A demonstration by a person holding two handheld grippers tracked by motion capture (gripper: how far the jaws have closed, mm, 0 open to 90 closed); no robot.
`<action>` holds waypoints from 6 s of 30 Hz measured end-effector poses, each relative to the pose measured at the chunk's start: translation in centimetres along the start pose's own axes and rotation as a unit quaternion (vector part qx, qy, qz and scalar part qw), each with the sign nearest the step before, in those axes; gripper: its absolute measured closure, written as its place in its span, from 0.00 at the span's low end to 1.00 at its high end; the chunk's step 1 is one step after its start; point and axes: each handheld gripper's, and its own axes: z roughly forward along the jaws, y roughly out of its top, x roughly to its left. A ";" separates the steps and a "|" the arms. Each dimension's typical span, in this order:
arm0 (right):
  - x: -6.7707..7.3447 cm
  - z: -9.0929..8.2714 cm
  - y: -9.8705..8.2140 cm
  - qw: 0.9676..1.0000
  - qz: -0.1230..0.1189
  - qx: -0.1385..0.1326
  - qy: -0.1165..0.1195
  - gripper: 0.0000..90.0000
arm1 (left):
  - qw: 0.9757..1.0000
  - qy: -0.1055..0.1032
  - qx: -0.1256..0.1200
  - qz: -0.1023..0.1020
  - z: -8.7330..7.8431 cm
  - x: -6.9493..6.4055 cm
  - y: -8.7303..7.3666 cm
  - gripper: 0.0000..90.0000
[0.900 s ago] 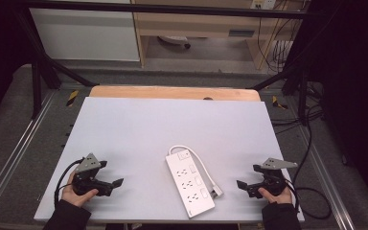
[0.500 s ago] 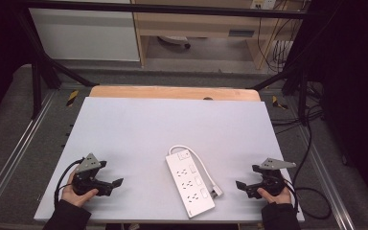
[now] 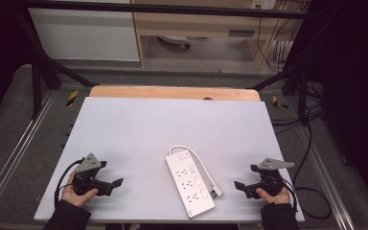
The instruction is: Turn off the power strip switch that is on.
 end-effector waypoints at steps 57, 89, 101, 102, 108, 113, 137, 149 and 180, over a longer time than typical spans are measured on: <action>2.8 1.2 2.7 0.999 -0.025 -0.002 0.021 0.01 | 1.000 0.010 -0.002 0.001 0.0 0.0 0.1 0.05; 5.1 2.6 4.7 0.999 -0.042 0.001 0.016 0.09 | 1.000 0.014 -0.005 0.004 -0.1 0.0 0.1 0.05; 5.8 2.6 5.3 0.999 -0.044 -0.008 0.023 0.31 | 1.000 0.017 -0.005 0.004 -0.1 0.0 0.1 0.05; 5.8 2.6 5.4 0.999 -0.045 -0.008 0.024 0.33 | 1.000 0.017 -0.005 0.004 -0.1 0.0 0.1 0.05; 6.2 2.7 5.6 0.998 -0.045 -0.010 0.031 0.43 | 1.000 0.017 -0.006 0.004 -0.2 0.0 0.1 0.05; 6.5 2.9 5.8 0.998 -0.049 -0.013 0.032 0.52 | 1.000 0.018 -0.006 0.005 -0.2 0.0 0.2 0.05; 7.2 3.5 6.6 0.998 -0.047 -0.016 0.037 0.81 | 1.000 0.019 -0.006 0.005 -0.3 0.0 0.2 0.05; 7.6 3.9 7.2 0.997 -0.054 -0.014 0.044 0.90 | 1.000 0.020 -0.006 0.005 -0.3 0.0 0.2 0.05; 9.0 7.2 8.2 0.995 -0.067 0.010 0.066 1.00 | 1.000 0.022 -0.007 0.005 -0.3 0.0 0.2 0.05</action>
